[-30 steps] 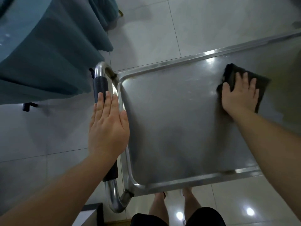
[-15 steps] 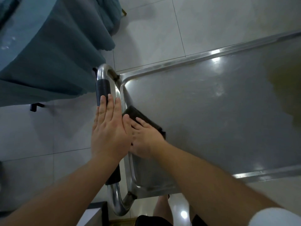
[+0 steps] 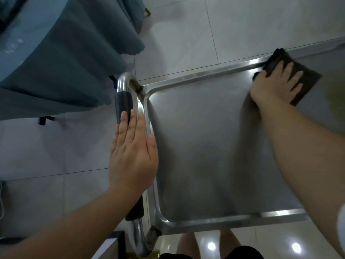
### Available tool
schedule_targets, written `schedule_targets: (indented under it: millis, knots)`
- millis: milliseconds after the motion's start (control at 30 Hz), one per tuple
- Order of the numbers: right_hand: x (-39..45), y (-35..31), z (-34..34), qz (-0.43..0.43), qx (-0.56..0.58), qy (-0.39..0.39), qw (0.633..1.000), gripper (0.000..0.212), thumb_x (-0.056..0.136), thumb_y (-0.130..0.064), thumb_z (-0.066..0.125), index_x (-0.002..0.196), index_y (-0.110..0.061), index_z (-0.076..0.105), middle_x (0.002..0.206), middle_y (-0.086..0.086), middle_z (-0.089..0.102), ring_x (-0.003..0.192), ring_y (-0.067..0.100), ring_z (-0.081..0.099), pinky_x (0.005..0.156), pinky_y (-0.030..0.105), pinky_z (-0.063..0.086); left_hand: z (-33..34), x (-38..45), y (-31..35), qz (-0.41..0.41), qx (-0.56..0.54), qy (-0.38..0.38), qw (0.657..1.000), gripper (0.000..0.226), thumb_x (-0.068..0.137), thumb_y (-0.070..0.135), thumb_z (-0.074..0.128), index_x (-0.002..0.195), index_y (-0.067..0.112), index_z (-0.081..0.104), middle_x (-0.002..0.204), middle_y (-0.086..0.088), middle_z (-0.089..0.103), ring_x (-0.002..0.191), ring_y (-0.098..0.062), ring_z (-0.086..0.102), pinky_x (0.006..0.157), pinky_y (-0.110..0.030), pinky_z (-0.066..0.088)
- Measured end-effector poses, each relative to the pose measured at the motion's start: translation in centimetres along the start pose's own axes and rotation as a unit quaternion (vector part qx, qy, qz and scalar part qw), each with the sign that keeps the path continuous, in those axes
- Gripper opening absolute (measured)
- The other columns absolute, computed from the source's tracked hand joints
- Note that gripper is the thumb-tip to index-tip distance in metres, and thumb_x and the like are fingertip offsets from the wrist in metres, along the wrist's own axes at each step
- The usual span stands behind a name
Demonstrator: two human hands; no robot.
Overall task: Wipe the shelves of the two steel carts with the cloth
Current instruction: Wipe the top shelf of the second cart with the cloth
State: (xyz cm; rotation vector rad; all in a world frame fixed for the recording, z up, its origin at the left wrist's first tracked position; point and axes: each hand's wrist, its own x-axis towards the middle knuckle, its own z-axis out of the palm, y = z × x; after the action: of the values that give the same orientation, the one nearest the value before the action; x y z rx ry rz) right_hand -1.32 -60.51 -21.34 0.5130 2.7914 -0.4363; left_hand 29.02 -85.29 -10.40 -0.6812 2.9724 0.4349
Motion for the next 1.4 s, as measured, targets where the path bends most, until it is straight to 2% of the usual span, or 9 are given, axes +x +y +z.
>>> schedule_targets:
  millis: [133, 267, 433, 567, 700, 833, 933, 1067, 1400]
  knots:
    - [-7.6, -7.5, 4.4, -0.069, 0.0, -0.015, 0.997, 0.073, 0.103, -0.052, 0.03, 0.167, -0.022, 0.012, 0.175, 0.001, 0.005, 0.16, 0.033, 0.0, 0.127, 0.054, 0.001, -0.1, 0.0, 0.0, 0.0, -0.008, 0.005, 1.0, 0.064, 0.111, 0.043, 0.017, 0.17, 0.019, 0.011, 0.178, 0.005, 0.0, 0.16, -0.003, -0.015, 0.129, -0.031, -0.008]
    - [-18.1, -13.1, 9.0, -0.287, -0.044, -0.087, 0.953, 0.07, 0.106, -0.051, 0.025, 0.167, -0.023, 0.005, 0.175, 0.0, -0.003, 0.161, 0.031, -0.006, 0.128, 0.052, -0.004, 0.0, -0.1, 0.1, -0.005, -0.003, 0.005, 1.0, 0.065, 0.11, 0.042, 0.018, 0.17, 0.018, 0.012, 0.178, 0.005, 0.001, 0.16, -0.004, -0.015, 0.13, -0.032, -0.007]
    - [-21.5, -15.1, 10.4, -0.501, -0.118, -0.175, 0.839, 0.067, 0.109, -0.049, 0.023, 0.167, -0.024, 0.003, 0.175, -0.001, -0.003, 0.16, 0.029, -0.011, 0.129, 0.054, -0.002, 0.0, 0.0, -0.1, -0.004, 0.006, -0.01, 1.0, 0.066, 0.11, 0.045, 0.014, 0.17, 0.017, 0.01, 0.178, 0.002, 0.0, 0.16, -0.006, -0.017, 0.132, -0.037, -0.004]
    - [-16.6, -8.6, 7.3, -0.69, -0.17, -0.201, 0.675, 0.065, 0.105, -0.064, 0.022, 0.165, -0.04, 0.015, 0.172, -0.017, 0.01, 0.16, 0.013, 0.0, 0.13, 0.043, -0.001, 0.0, 0.0, 0.1, 0.002, 0.011, -0.008, 1.0, 0.067, 0.109, 0.045, 0.014, 0.169, 0.015, 0.012, 0.178, 0.0, 0.003, 0.16, -0.006, -0.017, 0.132, -0.038, -0.004]
    - [-9.1, -0.8, 3.0, -0.587, -0.173, -0.117, 0.782, 0.072, 0.096, -0.066, 0.025, 0.162, -0.037, 0.029, 0.171, -0.01, 0.024, 0.16, 0.019, 0.015, 0.129, 0.045, 0.012, 0.1, 0.0, -0.2, 0.011, 0.008, -0.005, 1.0, 0.064, 0.112, 0.045, 0.017, 0.169, 0.017, 0.012, 0.178, 0.003, 0.003, 0.16, -0.005, -0.018, 0.131, -0.035, -0.006]
    - [-0.9, 4.4, -1.3, -0.305, -0.108, -0.013, 0.946, 0.078, 0.095, -0.062, 0.025, 0.162, -0.023, 0.033, 0.171, 0.004, 0.026, 0.157, 0.034, 0.021, 0.125, 0.053, 0.018, -0.1, -0.2, 0.1, 0.012, 0.011, -0.01, 1.0, 0.065, 0.111, 0.046, 0.015, 0.169, 0.016, 0.012, 0.178, 0.002, 0.002, 0.159, -0.005, -0.019, 0.131, -0.036, -0.007]
    - [1.1, 3.3, -1.2, -0.109, -0.049, 0.012, 0.993, 0.077, 0.098, -0.061, 0.021, 0.166, -0.025, 0.02, 0.174, -0.003, 0.012, 0.161, 0.029, 0.005, 0.128, 0.053, 0.004, -0.1, 0.0, 0.2, 0.009, 0.012, -0.009, 1.0, 0.066, 0.11, 0.046, 0.014, 0.169, 0.016, 0.012, 0.178, 0.003, 0.003, 0.159, -0.005, -0.019, 0.132, -0.038, -0.005]
    - [0.2, -2.9, 0.8, -0.073, -0.013, 0.015, 0.997, 0.074, 0.101, -0.056, 0.023, 0.167, -0.025, 0.015, 0.175, -0.005, 0.005, 0.161, 0.031, -0.001, 0.128, 0.053, 0.001, -0.1, -0.1, 0.1, 0.009, 0.01, 0.002, 1.0, 0.064, 0.111, 0.044, 0.016, 0.169, 0.016, 0.014, 0.177, 0.003, 0.006, 0.16, -0.004, -0.017, 0.13, -0.032, -0.009]
    - [-17.8, -13.8, 9.6, -0.489, -0.097, -0.123, 0.858, 0.068, 0.105, -0.059, 0.021, 0.167, -0.032, 0.011, 0.174, -0.007, 0.004, 0.161, 0.026, -0.005, 0.129, 0.052, -0.001, 0.1, 0.1, 0.4, -0.008, 0.025, 0.029, 0.999, 0.063, 0.112, 0.042, 0.019, 0.168, 0.013, 0.022, 0.176, -0.002, 0.016, 0.162, -0.008, -0.006, 0.13, -0.03, -0.007]
